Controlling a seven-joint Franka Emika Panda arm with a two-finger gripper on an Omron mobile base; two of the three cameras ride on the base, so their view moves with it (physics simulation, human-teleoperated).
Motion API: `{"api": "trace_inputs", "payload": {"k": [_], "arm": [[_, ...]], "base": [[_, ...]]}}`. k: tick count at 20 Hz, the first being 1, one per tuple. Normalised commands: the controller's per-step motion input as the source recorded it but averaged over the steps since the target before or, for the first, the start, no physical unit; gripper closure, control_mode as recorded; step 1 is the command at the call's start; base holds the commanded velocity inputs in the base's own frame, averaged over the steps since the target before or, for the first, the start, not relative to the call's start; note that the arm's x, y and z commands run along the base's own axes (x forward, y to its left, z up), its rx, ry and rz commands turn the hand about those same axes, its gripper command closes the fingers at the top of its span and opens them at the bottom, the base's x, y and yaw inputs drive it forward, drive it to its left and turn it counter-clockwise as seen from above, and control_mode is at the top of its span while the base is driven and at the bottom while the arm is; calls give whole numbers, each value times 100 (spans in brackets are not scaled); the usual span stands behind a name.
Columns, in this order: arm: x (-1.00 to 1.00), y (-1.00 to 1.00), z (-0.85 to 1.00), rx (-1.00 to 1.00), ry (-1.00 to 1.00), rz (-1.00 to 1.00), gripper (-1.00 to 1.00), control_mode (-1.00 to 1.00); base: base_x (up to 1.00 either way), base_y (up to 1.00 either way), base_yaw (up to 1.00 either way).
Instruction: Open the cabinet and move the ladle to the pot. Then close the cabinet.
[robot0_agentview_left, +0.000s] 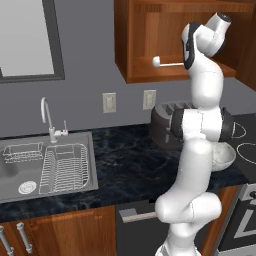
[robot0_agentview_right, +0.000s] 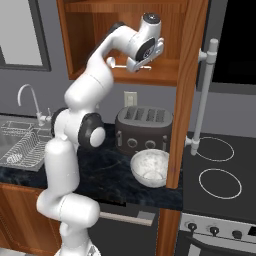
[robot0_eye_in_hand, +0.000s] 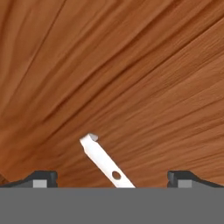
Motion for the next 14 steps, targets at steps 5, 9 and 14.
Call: {"api": "trace_inputs", "payload": {"k": [5, 9, 14], "arm": [[26, 0, -22, 3, 3, 5, -100, -100], [17, 0, -38, 13, 0, 10, -100, -100], [18, 0, -41, 16, 0, 10, -100, -100]], "base": [[0, 0, 0], [0, 0, 0], [0, 0, 0]]}}
